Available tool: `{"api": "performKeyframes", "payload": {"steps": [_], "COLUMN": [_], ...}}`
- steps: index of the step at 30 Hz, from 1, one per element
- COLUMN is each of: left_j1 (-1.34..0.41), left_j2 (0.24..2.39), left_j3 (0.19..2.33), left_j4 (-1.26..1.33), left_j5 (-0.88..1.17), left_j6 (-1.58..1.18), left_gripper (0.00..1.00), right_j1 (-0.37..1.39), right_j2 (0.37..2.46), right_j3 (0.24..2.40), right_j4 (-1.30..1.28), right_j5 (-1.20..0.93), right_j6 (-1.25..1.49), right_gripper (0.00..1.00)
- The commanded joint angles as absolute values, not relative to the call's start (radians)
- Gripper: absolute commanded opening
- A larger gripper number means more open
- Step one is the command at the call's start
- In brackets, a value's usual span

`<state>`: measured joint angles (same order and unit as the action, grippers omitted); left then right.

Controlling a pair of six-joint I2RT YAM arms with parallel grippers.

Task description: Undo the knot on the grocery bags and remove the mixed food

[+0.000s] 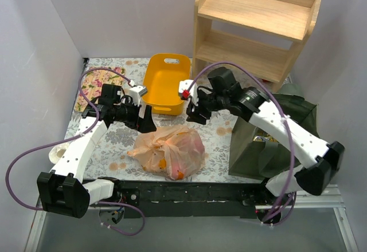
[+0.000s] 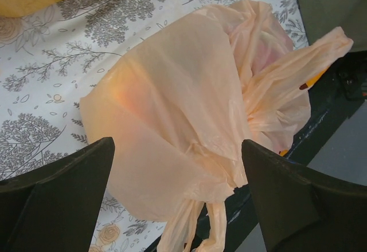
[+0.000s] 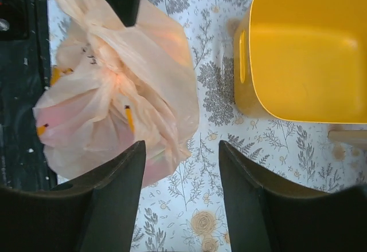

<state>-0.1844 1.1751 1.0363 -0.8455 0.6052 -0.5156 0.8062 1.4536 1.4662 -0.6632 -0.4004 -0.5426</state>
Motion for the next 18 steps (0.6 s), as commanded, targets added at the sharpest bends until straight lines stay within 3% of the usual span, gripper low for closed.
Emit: {"api": "performKeyframes", "payload": {"steps": [1,7,18], "left_j1": [-0.184,-0.195,-0.207], "left_j2": [1.146,1.19,1.227], "left_j3": [1.023,1.025,0.999], "left_j4": [-0.868,-0.891,-0.881], "left_j5": [0.693,0.75,0.762], "left_j6": [-0.476,-0.48,-0.479], "left_gripper": [0.92,0.87,0.74], "right_j1": [0.839,0.914,1.028], "right_j2": [1.347,1.344,1.609], "right_j3": [1.388,1.223,1.324], "right_j4": [-0.631,-0.525,-0.457], "right_j5": [-0.46,-0.505,-0.459], "right_j6": [-0.45,-0.367,-0.333], "right_gripper": [0.6,0.57,0.6]}}
